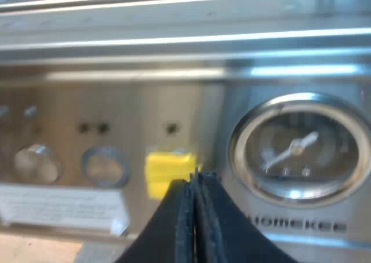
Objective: Place mug into machine
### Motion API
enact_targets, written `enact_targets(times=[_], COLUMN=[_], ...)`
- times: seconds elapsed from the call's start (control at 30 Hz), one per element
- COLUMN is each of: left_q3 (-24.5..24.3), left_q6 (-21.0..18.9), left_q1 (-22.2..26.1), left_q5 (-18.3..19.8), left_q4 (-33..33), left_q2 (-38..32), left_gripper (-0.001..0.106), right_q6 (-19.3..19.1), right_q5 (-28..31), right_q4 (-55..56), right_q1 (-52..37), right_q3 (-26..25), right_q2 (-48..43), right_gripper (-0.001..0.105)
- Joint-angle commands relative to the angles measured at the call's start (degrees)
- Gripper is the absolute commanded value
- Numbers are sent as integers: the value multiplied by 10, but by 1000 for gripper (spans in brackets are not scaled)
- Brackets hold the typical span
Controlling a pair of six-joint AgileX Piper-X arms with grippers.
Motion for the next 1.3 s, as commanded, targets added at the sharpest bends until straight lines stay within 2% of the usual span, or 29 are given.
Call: enact_targets(times=[0.03, 0.63, 0.7, 0.8, 0.87, 0.93, 1.0, 1.07, 1.1, 1.13, 1.2, 1.3], left_q3=[-4, -4, -4, -4, -4, -4, -6, -14, -19, -27, -44, -82], left_q6=[-1, -1, -1, 0, 13, 13, 13, 11, 11, 9, -1, -21], left_q1=[0, 0, 0, 0, 0, 0, 0, 0, 0, 0, 0, 0], left_q5=[-4, -4, -4, -4, -9, -9, -9, -9, -9, -9, -11, -28], left_q4=[-4, -6, -6, -7, -20, -35, -42, -41, -41, -41, -41, -41], left_q2=[-2, -2, -2, -2, -2, 0, -1, 4, 6, 11, 28, 74], left_gripper=[92, 92, 92, 92, 92, 92, 92, 92, 92, 92, 92, 92], right_q6=[-12, -16, -17, -39, -40, -40, -35, -35, -37, -38, -43, -60], right_q5=[-23, -5, -5, -7, -8, -17, -40, -64, -66, -73, -84, -95], right_q4=[-3, -43, -34, 11, 43, 81, 109, 146, 153, 165, 184, 209], right_q1=[-9, -34, -25, -2, 9, 19, 19, 19, 19, 19, 19, 19], right_q3=[-11, -11, -11, -11, -11, -11, -11, -11, -11, -11, -11, -11], right_q2=[7, 18, 11, -11, -27, -51, -76, -112, -121, -140, -167, -217], right_gripper=[0, 0, 0, 0, 0, 9, 25, 48, 51, 59, 64, 63])
